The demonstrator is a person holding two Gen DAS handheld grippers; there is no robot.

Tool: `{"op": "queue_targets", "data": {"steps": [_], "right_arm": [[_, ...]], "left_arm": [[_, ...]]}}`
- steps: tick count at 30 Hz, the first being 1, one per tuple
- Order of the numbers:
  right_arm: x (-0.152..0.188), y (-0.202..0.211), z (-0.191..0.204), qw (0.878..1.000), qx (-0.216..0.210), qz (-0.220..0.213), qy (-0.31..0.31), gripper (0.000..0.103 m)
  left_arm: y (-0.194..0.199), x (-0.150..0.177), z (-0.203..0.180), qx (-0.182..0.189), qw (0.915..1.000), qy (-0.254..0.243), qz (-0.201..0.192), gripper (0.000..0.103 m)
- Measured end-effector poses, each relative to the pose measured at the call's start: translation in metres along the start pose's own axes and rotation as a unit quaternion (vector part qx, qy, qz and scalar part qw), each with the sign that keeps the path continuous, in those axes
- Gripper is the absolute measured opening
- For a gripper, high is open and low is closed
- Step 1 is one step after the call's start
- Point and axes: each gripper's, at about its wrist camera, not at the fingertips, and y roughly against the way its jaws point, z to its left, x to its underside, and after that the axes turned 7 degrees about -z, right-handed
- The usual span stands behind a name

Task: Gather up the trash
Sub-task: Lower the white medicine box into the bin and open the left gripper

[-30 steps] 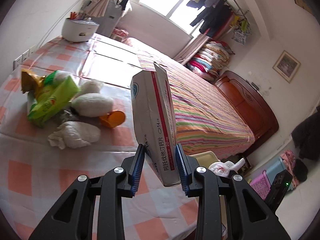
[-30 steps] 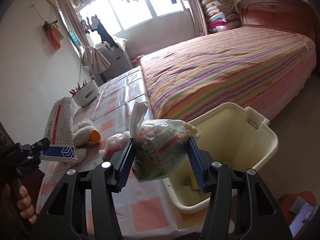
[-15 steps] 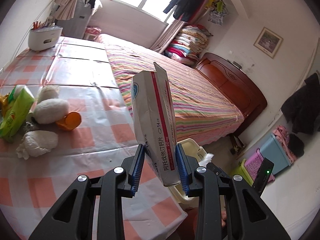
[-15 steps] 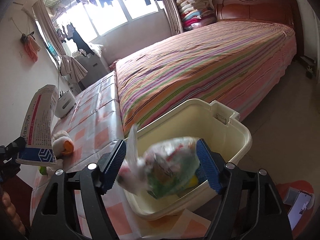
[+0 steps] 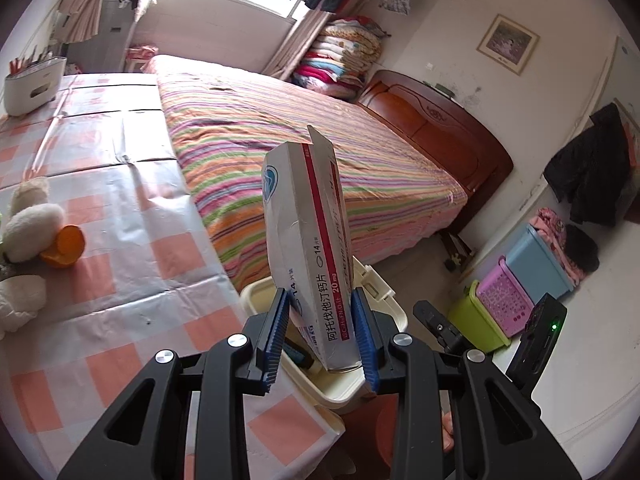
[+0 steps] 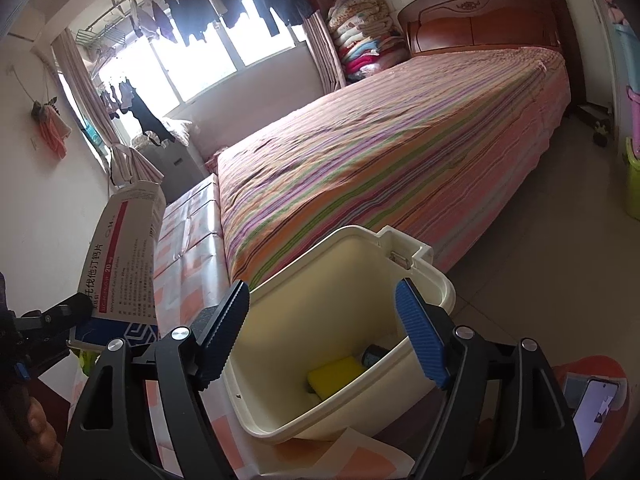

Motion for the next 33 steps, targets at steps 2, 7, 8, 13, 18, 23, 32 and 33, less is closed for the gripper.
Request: {"op": "queue_targets", "data": {"steps": [2, 7, 8, 13, 18, 23, 32, 33], "right_arm": [[-0.001, 0.002, -0.004, 1.0, 0.003, -0.002, -0.006, 0.075], [-0.005, 0.011, -0.014, 1.0, 0.012, -0.013, -0.015, 0.076], [-0.005, 0.012, -0.016, 1.0, 0.013, -0.015, -0.017, 0.076], [-0.006, 0.015, -0.022, 0.999, 0.02, -0.018, -0.022, 0.077], [-0.006, 0.017, -0.02, 0.999, 0.018, -0.018, -0.02, 0.078], [-0.004, 0.015, -0.01, 1.0, 0.002, -0.014, -0.015, 0.079], [0.009, -0.004, 0.031, 0.998, -0.047, 0.021, 0.019, 0.08], [0.01, -0.007, 0.038, 0.998, -0.055, 0.026, 0.025, 0.081]], "left_arm": [[-0.009, 0.002, -0.01, 0.005, 0.9998, -0.015, 0.009, 0.031], [-0.03, 0.008, -0.032, 0.009, 0.9981, -0.053, 0.03, 0.032], [-0.034, 0.009, -0.037, 0.011, 0.9975, -0.061, 0.035, 0.032], [-0.045, 0.01, -0.053, 0.01, 0.9948, -0.093, 0.041, 0.044], [-0.037, 0.01, -0.044, 0.004, 0.9973, -0.066, 0.03, 0.077], [-0.018, 0.009, -0.021, -0.022, 0.9988, -0.041, 0.013, 0.08], [0.031, 0.014, 0.032, -0.092, 0.9954, -0.003, -0.024, 0.08], [0.036, 0.015, 0.038, -0.1, 0.9946, 0.001, -0.028, 0.08]]}}
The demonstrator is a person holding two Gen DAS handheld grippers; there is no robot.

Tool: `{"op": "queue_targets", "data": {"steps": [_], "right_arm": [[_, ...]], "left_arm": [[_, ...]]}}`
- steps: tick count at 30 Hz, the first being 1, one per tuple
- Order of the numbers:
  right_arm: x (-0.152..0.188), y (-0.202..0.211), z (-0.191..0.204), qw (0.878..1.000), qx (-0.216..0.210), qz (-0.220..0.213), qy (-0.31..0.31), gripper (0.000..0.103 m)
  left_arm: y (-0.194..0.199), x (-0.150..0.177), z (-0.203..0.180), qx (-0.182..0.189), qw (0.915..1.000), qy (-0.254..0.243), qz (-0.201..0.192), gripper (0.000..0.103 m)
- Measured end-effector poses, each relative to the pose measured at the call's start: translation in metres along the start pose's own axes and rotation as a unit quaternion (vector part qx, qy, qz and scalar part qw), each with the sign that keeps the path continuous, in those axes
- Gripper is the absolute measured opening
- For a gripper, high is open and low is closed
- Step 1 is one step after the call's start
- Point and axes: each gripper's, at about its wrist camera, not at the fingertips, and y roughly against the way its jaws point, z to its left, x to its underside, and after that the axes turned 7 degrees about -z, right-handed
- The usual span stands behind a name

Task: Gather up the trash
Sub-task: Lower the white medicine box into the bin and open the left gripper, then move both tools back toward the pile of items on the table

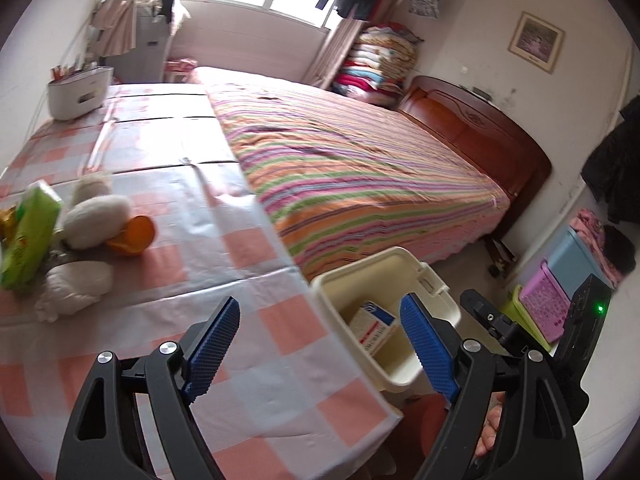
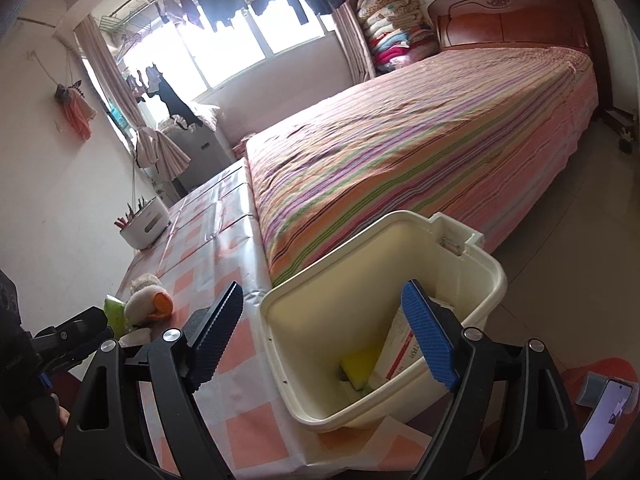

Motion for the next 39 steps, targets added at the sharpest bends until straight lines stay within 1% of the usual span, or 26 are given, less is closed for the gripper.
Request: {"op": "queue_targets", "data": {"steps": [5, 10, 12, 18, 22, 26, 28, 34, 39], "right_arm": [[0.007, -0.013, 0.033, 0.999, -0.037, 0.02, 0.028, 0.081], [0.016, -0.025, 0.068, 0.995, -0.075, 0.043, 0.054, 0.081], [0.023, -0.031, 0.089, 0.991, -0.097, 0.056, 0.067, 0.081], [0.039, -0.045, 0.132, 0.982, -0.138, 0.089, 0.092, 0.081], [0.05, -0.055, 0.164, 0.974, -0.169, 0.113, 0.105, 0.082], [0.058, -0.064, 0.196, 0.964, -0.201, 0.132, 0.115, 0.084], [0.061, -0.069, 0.22, 0.957, -0.219, 0.14, 0.126, 0.084], [0.072, -0.091, 0.278, 0.94, -0.26, 0.163, 0.147, 0.084], [0.083, -0.115, 0.317, 0.929, -0.282, 0.183, 0.155, 0.084]], "left_arm": [[0.019, 0.005, 0.036, -0.039, 0.9989, 0.026, -0.011, 0.08], [0.038, 0.011, 0.07, -0.074, 0.9954, 0.058, -0.018, 0.08], [0.047, 0.014, 0.085, -0.09, 0.9931, 0.071, -0.023, 0.08], [0.07, 0.023, 0.123, -0.128, 0.985, 0.11, -0.035, 0.08], [0.086, 0.029, 0.144, -0.154, 0.9786, 0.129, -0.045, 0.08], [0.106, 0.035, 0.163, -0.177, 0.9719, 0.144, -0.056, 0.08], [0.118, 0.039, 0.174, -0.188, 0.9681, 0.154, -0.062, 0.08], [0.145, 0.05, 0.199, -0.209, 0.9572, 0.185, -0.077, 0.08], [0.162, 0.061, 0.218, -0.222, 0.9493, 0.205, -0.085, 0.08]]}}
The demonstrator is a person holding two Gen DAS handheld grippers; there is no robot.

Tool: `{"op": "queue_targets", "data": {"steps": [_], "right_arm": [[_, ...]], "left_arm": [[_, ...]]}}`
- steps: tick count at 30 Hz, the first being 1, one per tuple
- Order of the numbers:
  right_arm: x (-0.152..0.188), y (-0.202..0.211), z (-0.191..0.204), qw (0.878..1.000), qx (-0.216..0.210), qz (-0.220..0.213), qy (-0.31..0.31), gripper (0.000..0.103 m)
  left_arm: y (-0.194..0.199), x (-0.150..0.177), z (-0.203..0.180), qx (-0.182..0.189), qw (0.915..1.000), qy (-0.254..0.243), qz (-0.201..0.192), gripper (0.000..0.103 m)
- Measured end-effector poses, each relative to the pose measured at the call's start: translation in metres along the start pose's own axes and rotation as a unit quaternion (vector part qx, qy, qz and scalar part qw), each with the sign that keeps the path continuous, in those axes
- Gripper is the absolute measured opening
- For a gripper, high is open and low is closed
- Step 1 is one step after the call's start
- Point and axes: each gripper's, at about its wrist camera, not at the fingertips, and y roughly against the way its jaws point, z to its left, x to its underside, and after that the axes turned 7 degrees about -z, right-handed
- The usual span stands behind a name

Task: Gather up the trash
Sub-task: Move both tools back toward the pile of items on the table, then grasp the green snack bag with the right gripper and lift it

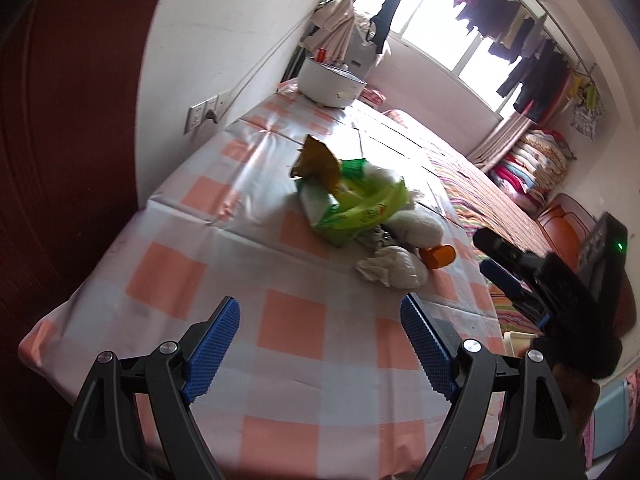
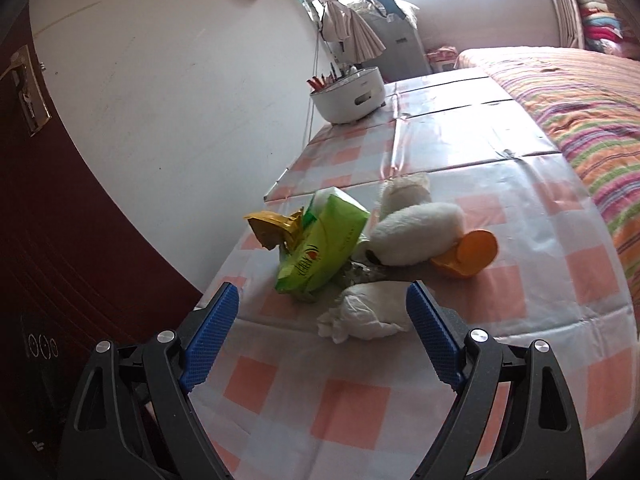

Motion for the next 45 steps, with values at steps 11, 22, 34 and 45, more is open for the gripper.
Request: {"op": "queue_targets", "data": {"steps": [11, 22, 34, 45], "right_arm": [[-0.018, -0.079, 0.003, 0.999, 0.012, 0.033, 0.001, 0.084], [-0.025, -0.131, -0.005, 0.998, 0.036, 0.058, 0.011, 0.084], [-0.013, -0.151, 0.005, 0.994, 0.033, 0.092, 0.05, 0.025], [-0.01, -0.093, 0.033, 0.988, 0.058, 0.019, 0.144, 0.015]], "left_arm": [[0.017, -0.002, 0.036, -0.015, 0.9993, 0.032, -0.013, 0.08], [0.023, -0.001, 0.042, -0.015, 0.999, 0.039, -0.015, 0.08], [0.019, 0.003, 0.04, -0.015, 0.9991, 0.039, -0.007, 0.08], [0.02, 0.002, 0.04, -0.025, 0.999, 0.035, -0.006, 0.08]]}}
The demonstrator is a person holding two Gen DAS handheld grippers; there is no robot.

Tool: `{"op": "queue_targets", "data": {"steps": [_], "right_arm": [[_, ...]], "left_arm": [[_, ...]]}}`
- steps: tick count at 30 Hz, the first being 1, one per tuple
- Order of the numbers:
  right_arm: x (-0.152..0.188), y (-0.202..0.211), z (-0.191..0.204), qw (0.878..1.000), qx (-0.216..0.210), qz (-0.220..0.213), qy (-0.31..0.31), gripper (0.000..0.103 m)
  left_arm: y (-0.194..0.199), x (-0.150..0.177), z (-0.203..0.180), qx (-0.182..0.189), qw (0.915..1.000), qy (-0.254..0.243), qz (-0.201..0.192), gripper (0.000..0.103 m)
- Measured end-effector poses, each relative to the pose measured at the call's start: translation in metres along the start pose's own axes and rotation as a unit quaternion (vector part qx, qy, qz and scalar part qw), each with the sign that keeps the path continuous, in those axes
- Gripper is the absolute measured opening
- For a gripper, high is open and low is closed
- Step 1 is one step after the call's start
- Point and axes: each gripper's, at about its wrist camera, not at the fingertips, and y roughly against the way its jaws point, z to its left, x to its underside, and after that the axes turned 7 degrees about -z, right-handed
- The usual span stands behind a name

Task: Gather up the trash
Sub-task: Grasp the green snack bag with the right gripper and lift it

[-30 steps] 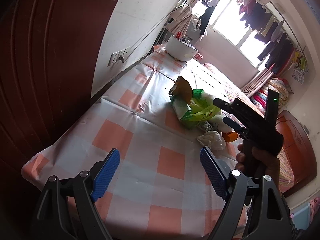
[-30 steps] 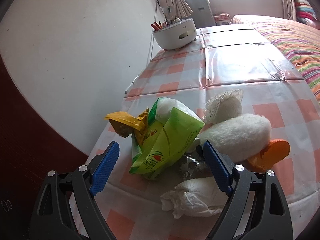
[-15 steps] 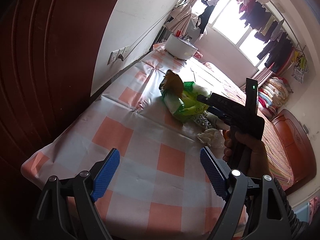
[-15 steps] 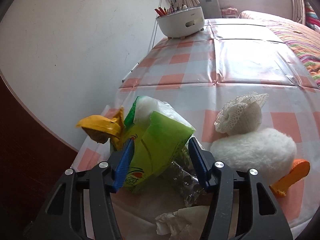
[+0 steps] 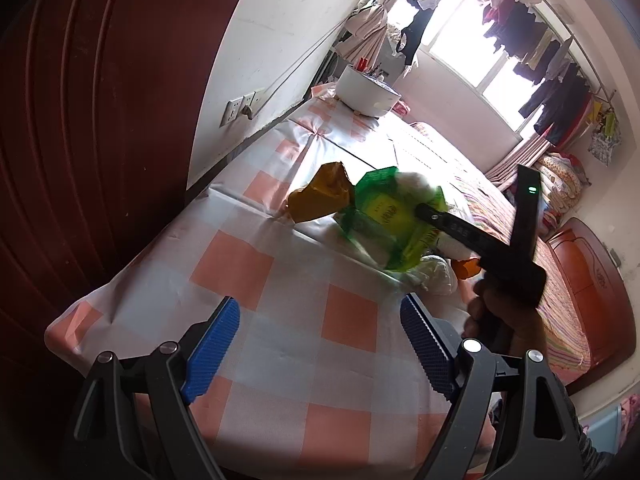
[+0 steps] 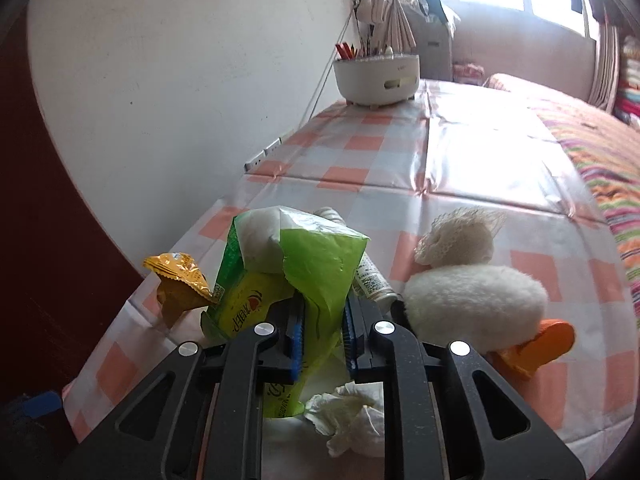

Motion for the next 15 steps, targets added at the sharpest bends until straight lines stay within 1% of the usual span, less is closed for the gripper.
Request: {"op": "queue_targets", "data": {"steps": [4, 7, 10, 15], "right_arm": [[-0.002, 0.043, 0.012, 0.997, 0.028, -0.057, 0.053, 0.015], [0.0, 0.069, 0.014, 0.993, 0.044, -0.086, 0.071, 0.015], [0.004, 0.095, 0.009, 0.992, 0.04, -0.102, 0.059, 0.015], [0.021, 0.139, 0.0, 0.992, 0.033, -0.12, 0.026, 0.015]], "left_arm": [[-0.003, 0.001, -0.004, -0.002, 0.9999, -0.013, 0.002, 0.08], [-0.005, 0.001, -0.012, -0.001, 0.9994, -0.034, 0.002, 0.08], [-0.01, -0.002, -0.019, 0.0, 0.9985, -0.055, 0.0, 0.08], [-0.029, -0.018, -0.025, 0.008, 0.9964, -0.084, -0.013, 0.08]]}}
